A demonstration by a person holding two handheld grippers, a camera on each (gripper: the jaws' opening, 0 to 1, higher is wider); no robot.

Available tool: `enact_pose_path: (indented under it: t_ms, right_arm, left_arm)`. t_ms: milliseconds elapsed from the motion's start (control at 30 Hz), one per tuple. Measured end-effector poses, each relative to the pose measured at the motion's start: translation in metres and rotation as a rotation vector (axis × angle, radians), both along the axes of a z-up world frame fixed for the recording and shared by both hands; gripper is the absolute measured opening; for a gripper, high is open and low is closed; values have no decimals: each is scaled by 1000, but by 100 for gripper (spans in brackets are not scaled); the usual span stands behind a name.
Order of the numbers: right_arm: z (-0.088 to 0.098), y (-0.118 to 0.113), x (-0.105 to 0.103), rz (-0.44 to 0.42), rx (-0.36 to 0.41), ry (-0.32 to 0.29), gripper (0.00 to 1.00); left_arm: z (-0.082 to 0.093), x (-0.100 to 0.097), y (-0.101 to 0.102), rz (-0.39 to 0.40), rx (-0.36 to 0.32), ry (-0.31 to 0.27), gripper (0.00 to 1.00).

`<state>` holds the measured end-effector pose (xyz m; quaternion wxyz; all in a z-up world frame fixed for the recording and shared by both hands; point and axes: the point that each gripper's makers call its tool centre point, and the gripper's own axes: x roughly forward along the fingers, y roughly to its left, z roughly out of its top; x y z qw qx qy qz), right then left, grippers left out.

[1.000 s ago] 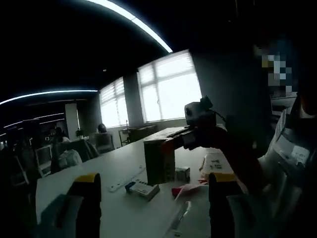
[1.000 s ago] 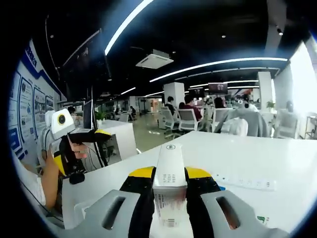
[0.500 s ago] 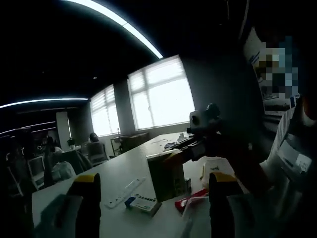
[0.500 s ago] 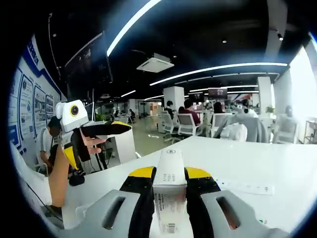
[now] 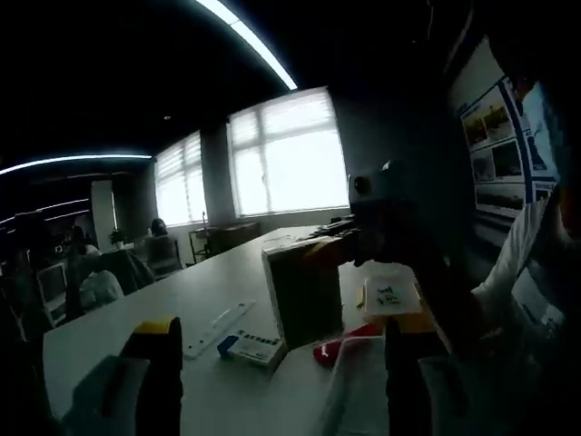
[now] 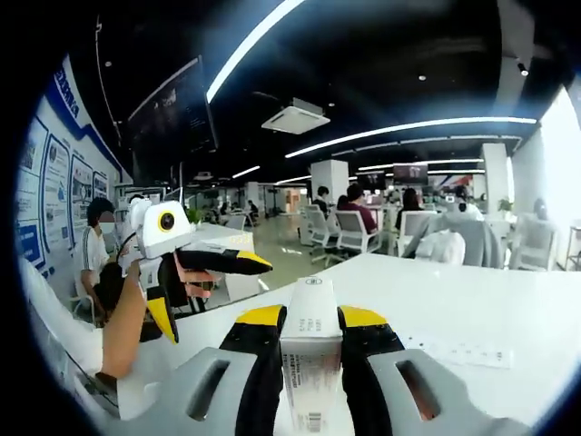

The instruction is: Arrange the small medicine boxes into an aligned row inside the storage area until every box is upright, visible, and separated from the surrounding clutter.

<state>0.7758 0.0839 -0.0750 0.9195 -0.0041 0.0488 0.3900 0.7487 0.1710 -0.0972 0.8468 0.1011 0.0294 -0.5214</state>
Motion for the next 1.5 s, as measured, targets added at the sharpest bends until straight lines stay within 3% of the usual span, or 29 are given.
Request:
enact_pose_path:
  t_ms: [100,167,433,500,700,1100,1433,1500]
  right_arm:
    - [16,2,-3,33,67,-22,20]
    - [16,4,-8,50,97,4,20]
    - [12,10,-26,73,32,-7,20]
    - [15,9,-28,65,24,-22,20]
    - [27,10,-39,97,53,-51,20]
    - [31,23,-51,196,133,-32,20]
    - [34,33,-60,234,145,-44,20]
    - [37,33,-61,241,151,-47,20]
  left_arm:
    - [-5,1,2,8,7,20,92]
    - [-3,2,2,18,6,13,92]
    - [-1,-5,0,32,50,-25,92]
    - [0,-9,-6,6,32,-24,92]
    - [-8,-13,-21,-41,44,-8,91]
    - [-14,-17,-32,-85,42,23,87]
    - [-18,-29,-50,-188,-14,77,84]
    - [-13,-38,-57,-257,-76,110,83]
